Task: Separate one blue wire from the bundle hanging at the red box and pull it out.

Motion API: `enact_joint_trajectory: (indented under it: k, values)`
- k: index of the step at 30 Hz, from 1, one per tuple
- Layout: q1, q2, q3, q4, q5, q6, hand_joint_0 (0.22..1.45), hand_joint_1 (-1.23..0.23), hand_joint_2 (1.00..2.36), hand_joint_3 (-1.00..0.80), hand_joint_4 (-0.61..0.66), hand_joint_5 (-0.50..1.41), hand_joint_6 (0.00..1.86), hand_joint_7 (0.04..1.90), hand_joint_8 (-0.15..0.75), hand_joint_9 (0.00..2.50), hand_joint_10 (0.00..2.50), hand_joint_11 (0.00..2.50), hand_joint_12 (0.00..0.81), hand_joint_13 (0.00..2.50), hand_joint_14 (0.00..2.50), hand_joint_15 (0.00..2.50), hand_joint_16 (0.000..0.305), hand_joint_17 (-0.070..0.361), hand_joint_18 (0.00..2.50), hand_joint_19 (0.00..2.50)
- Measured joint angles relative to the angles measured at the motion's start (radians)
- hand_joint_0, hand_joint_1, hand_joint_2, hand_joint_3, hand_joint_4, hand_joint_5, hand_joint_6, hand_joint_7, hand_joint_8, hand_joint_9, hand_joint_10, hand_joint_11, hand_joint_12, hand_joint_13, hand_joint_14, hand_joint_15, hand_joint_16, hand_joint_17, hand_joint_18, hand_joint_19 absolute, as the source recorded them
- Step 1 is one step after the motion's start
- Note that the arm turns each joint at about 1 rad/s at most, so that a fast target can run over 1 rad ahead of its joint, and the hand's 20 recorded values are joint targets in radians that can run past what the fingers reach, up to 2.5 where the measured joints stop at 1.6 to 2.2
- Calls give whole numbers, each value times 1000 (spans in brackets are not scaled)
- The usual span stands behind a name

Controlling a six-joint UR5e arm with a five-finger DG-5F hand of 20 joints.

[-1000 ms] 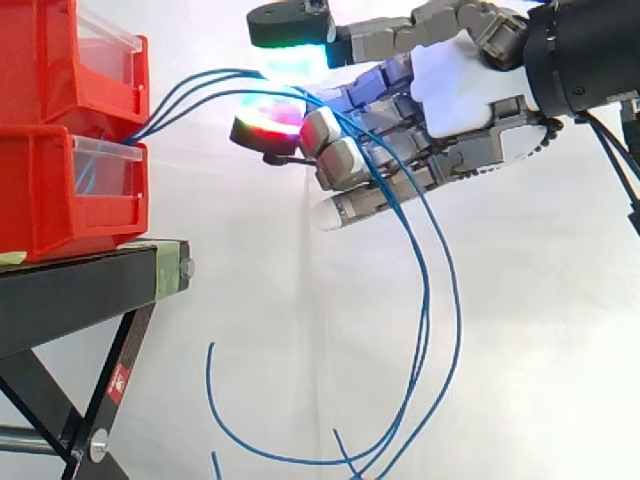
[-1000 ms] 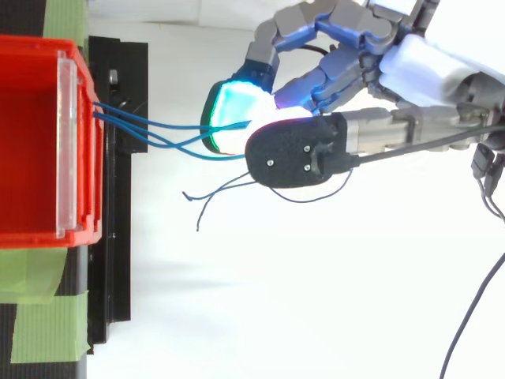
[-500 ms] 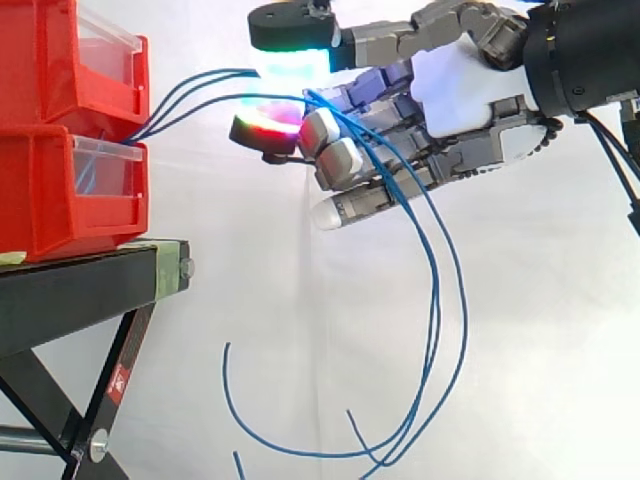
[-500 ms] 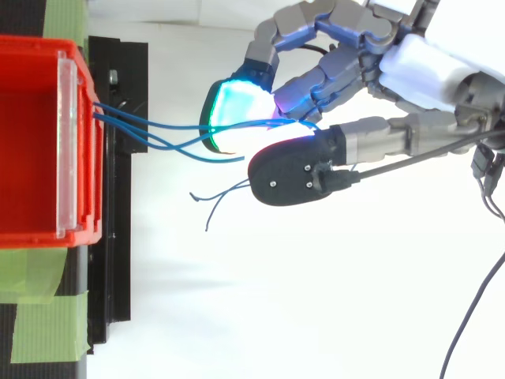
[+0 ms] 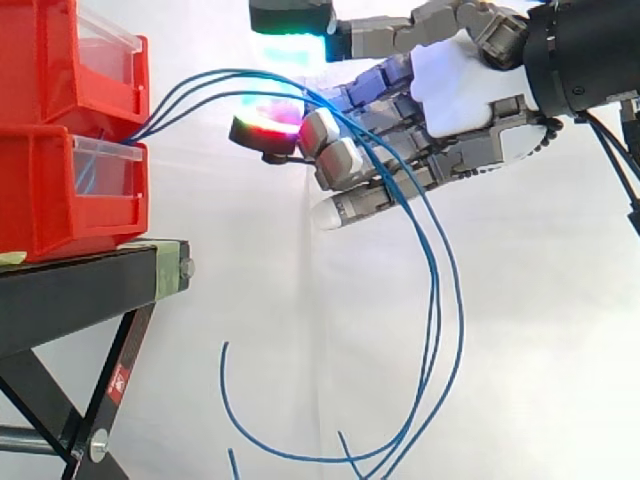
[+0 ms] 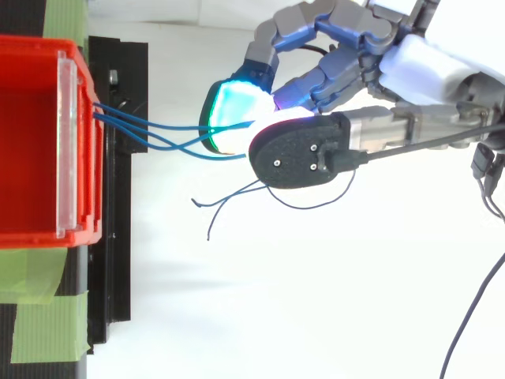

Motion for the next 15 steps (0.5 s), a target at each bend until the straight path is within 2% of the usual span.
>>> enact_joint_trajectory:
  k: [7,10,15]
  values:
    - [0,0,0,0,0,0,622,-692,1016,-251,142,-217,895,864,283,961,9,1488,372,1017,7,1525,52,118,561,480]
    - [0,0,0,0,0,0,625,-744,1016,-214,153,-218,895,872,285,953,9,1496,376,1013,9,1524,53,118,559,470]
    - [0,0,0,-1,1,0,614,-822,1014,-267,157,-225,893,884,280,921,10,1501,377,981,9,1531,53,120,536,462]
